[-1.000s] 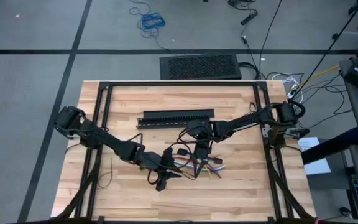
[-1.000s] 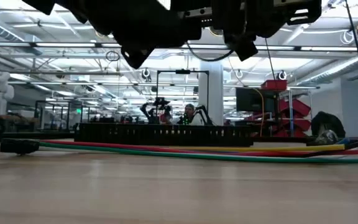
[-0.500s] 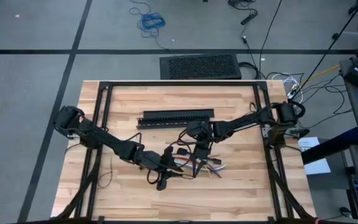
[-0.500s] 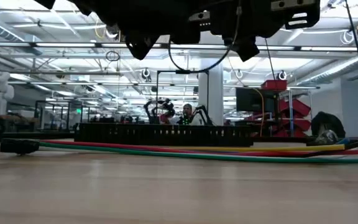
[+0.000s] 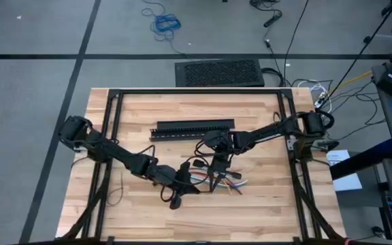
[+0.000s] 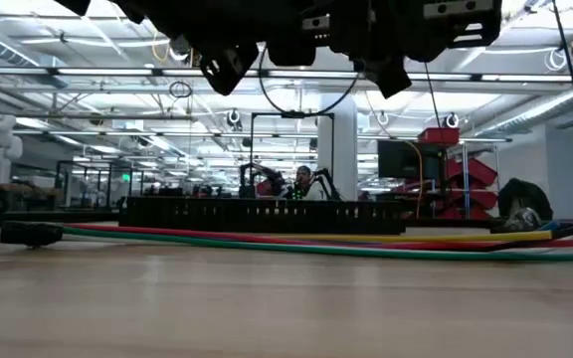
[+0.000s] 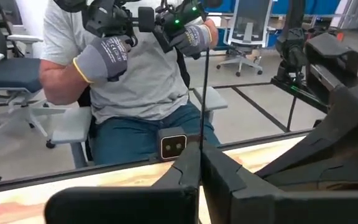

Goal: Ziptie cables
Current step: Wrap the cables together using a zip tie

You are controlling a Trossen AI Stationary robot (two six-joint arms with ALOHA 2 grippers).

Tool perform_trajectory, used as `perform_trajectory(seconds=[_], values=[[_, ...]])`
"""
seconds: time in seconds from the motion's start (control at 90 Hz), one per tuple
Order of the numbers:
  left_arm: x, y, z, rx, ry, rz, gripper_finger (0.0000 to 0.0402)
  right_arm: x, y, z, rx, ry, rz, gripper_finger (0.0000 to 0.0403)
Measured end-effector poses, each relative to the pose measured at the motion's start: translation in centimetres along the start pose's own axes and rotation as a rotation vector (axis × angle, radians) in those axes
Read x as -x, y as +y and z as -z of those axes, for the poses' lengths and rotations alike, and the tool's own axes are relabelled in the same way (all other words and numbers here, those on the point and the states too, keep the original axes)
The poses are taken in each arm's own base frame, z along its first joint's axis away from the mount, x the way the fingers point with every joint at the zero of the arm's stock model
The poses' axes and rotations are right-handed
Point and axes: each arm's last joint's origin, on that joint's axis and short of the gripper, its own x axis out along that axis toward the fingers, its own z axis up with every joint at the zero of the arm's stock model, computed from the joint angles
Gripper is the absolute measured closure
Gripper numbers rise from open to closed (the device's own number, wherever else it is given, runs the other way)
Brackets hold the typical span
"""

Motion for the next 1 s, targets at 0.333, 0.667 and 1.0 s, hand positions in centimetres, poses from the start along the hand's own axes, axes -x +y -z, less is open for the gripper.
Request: perform_trajectory(seconds=[0.333,0.667,1.0], values=[[0.3,0.5,0.0,-0.003,-0.014,-0.176,0.0401,0.0,-0.5,-0.6,-0.112,-0.006,0.087,0.0385],[2.6,0.4,-0.3,0.102,-0.05,-0.477,0.0401,0.4,0.2,-4.9,-0.118,0.104,0.613,0.0302],[5.3,-2.2,3.1,0.349,-0.171,-0.686,0.0401,-0.2,4.6,-6.5,-0.188,0.524,1.42,0.0283]])
